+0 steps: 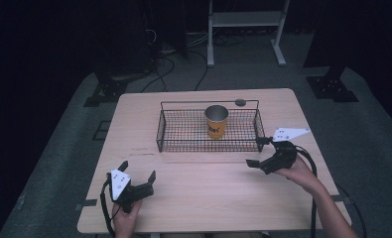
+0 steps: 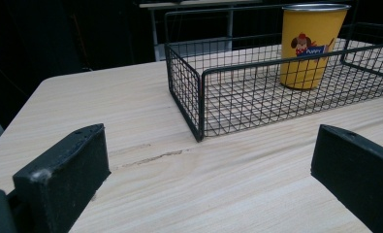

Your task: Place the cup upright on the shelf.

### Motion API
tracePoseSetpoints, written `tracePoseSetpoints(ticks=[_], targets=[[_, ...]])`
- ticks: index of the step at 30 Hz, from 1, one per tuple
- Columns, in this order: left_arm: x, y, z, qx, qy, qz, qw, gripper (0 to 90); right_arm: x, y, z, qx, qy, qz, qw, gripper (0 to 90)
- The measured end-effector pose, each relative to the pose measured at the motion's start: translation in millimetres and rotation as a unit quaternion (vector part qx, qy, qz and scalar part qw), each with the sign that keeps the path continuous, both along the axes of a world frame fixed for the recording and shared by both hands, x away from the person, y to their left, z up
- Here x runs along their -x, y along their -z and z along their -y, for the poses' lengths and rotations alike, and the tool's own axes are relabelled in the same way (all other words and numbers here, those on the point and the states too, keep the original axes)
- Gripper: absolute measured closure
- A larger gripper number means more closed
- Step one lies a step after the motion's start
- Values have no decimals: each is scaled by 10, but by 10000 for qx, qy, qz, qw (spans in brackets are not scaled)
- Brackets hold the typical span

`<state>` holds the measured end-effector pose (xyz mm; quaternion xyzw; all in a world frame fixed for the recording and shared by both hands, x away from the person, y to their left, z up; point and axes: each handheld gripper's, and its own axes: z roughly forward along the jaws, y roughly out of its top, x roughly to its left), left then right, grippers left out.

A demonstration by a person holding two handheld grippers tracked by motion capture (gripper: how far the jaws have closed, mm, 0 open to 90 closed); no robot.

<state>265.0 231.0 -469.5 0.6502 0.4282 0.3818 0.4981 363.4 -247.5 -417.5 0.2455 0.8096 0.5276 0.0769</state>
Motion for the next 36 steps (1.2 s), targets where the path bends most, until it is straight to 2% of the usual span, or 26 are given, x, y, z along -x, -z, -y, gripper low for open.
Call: tracePoseSetpoints(ticks=[8, 14, 16, 20, 27, 31, 36], targets=[[0, 0, -2, 5, -3, 2, 10000, 0, 44, -3, 16, -21, 7, -2, 10000, 0], [1, 0, 0, -1, -6, 6, 10000, 0, 98, 44, 30, -32, 16, -15, 10000, 0], [0, 1, 1, 3, -9, 9, 10000, 0, 125, 60, 28, 44, -10, -15, 10000, 0], [0, 0, -1, 8, -8, 4, 10000, 0, 171, 82, 43, -13, 3, 6, 10000, 0], [-3, 0, 3, -7, -7, 4, 10000, 0, 267, 168, 98, -84, 62, -28, 9999, 0], [-2, 0, 5, -11, -11, 5, 10000, 0, 365, 266, 136, 6, 158, -44, 9999, 0], [-2, 0, 5, -16, -9, 7, 10000, 0, 458, 329, 167, -17, 223, -35, 9997, 0]])
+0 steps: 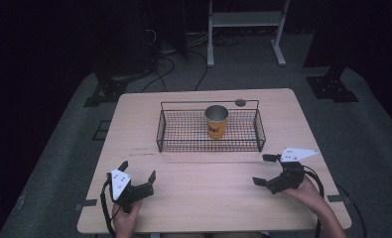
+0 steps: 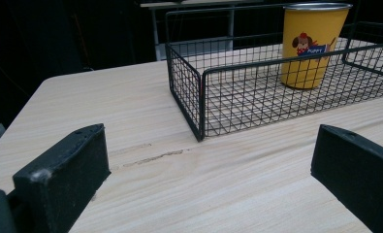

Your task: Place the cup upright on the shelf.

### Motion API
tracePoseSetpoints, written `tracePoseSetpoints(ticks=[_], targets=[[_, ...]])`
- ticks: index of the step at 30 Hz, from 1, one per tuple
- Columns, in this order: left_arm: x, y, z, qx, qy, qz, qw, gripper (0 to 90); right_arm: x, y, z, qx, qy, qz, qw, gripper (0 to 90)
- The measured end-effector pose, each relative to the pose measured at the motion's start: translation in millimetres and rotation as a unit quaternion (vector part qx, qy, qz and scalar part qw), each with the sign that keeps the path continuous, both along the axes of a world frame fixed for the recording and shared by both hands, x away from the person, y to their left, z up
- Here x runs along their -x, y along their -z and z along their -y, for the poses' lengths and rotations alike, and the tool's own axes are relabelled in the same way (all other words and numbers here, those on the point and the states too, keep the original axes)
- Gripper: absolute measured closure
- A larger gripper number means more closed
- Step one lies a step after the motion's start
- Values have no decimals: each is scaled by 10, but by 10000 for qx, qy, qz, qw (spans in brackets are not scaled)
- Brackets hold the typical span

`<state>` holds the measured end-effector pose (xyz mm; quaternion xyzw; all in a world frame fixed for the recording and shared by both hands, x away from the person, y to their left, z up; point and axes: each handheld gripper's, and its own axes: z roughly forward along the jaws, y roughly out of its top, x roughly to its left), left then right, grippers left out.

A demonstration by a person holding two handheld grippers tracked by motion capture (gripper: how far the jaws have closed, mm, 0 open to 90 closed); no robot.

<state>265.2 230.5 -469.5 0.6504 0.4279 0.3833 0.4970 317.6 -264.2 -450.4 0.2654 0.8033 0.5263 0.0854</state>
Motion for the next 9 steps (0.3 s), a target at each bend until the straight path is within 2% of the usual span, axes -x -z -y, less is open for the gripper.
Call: tracePoseSetpoints(ticks=[6, 7, 8, 9], targets=[[1, 0, 3, -18, -4, 0, 10000, 0, 220, 80, 43, -146, 239, 97, 9996, 0], [1, 0, 5, -21, -12, 3, 10000, 0, 265, 97, 46, -202, 296, 134, 9993, 0], [2, 0, 5, -24, -11, 5, 10000, 0, 334, 138, 53, -436, 318, 170, 9984, 0], [2, 0, 7, -27, -9, 4, 10000, 0, 334, 138, 53, -436, 318, 170, 9984, 0]])
